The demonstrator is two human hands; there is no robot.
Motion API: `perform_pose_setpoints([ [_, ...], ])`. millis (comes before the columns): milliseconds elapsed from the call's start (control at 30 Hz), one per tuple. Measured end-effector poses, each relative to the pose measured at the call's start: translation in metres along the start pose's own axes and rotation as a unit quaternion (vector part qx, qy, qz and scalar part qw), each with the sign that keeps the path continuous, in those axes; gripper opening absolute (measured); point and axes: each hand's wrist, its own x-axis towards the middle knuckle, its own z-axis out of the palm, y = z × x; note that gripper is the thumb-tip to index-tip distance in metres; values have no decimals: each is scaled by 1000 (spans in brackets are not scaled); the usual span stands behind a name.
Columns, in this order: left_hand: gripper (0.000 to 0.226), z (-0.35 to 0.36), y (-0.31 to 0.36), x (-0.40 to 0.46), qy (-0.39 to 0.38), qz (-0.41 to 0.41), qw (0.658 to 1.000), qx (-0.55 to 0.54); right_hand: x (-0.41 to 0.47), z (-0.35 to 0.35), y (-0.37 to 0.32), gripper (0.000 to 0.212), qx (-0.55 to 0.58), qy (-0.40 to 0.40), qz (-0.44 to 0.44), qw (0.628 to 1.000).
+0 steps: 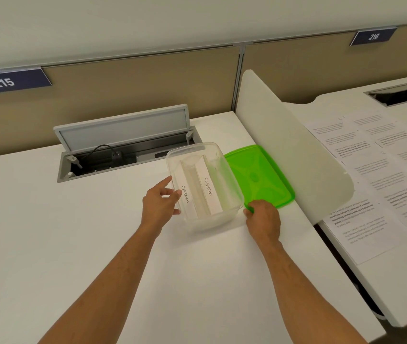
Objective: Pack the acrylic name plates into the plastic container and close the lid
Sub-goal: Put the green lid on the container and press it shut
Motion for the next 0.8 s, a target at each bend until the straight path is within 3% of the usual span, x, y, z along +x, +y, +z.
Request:
perform_pose_setpoints([
  [367,54,1,5,-3,12,16,999,30,11,-30,-20,16,-26,20,15,999],
  [633,49,-4,14,-14,82,19,993,77,11,-88,-50,7,82,137,-2,987],
  [800,38,-10,25,-27,122,84,986,74,2,-117,-75,5,112,201,-55,972],
])
